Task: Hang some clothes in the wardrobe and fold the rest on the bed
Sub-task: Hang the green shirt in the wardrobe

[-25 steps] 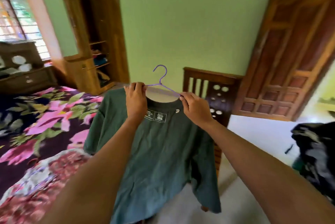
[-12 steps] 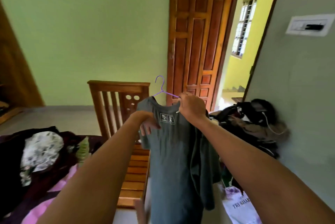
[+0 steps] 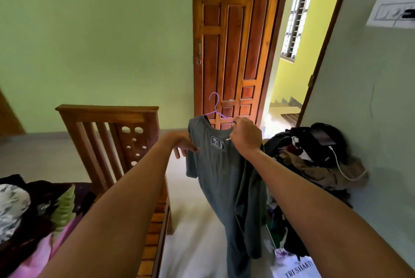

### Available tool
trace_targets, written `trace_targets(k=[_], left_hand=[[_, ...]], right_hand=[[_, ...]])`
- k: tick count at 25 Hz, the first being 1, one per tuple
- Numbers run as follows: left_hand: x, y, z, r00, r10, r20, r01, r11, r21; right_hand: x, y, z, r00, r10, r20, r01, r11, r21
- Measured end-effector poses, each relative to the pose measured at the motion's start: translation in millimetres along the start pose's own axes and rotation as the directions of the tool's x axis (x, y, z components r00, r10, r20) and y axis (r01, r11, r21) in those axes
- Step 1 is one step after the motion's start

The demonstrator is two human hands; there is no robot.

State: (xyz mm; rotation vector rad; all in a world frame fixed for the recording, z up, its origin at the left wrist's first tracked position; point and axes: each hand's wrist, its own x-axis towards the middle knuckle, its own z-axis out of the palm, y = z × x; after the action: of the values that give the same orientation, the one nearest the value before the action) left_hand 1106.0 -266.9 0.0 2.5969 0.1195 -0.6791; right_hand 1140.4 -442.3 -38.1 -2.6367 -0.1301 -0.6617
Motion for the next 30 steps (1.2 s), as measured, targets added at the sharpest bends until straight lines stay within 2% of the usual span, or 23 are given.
trace_targets(k=[5,12,16,22,26,30], left_hand=[[132.1,10.1,-68.8,0.999,0.005,-0.048,-0.004,1.000,0.012],[264.9,16.8,-169.8,0.994,0.107,-0.019,-0.102,0.978,0.182],[344.1,6.7,-223.9,0.993,0.104,-0.059,-0.088,0.972,0.219],[468.3,-8.7,-308.7,0.994,-0.041,-0.099,0.055,0.988,0.144],[535.0,-36.1,-364.8,0.970,-0.107,-0.216,0.110,0.994,0.004],[578.2,-85.2,-403.7,0.955,-0.245,-0.165,0.232,0.968,-0.096]], right_hand=[[121.2,3.1,63.3,1.000,0.027,-0.012,-0.026,0.999,0.024],[276.1,-5.8,141.5,0.997,0.050,-0.058,-0.045,0.996,0.073],[365.4,-11.3,197.5,0.998,-0.005,-0.058,0.010,0.996,0.088],[514.0,-37.2,289.6,0.986,-0.151,0.069,0.142,0.982,0.128],[599.0,-73.6,340.6,0.951,-0.294,0.095,0.276,0.947,0.164],[658.3,-119.7,405.2,0.905,-0.397,0.149,0.354,0.901,0.250]])
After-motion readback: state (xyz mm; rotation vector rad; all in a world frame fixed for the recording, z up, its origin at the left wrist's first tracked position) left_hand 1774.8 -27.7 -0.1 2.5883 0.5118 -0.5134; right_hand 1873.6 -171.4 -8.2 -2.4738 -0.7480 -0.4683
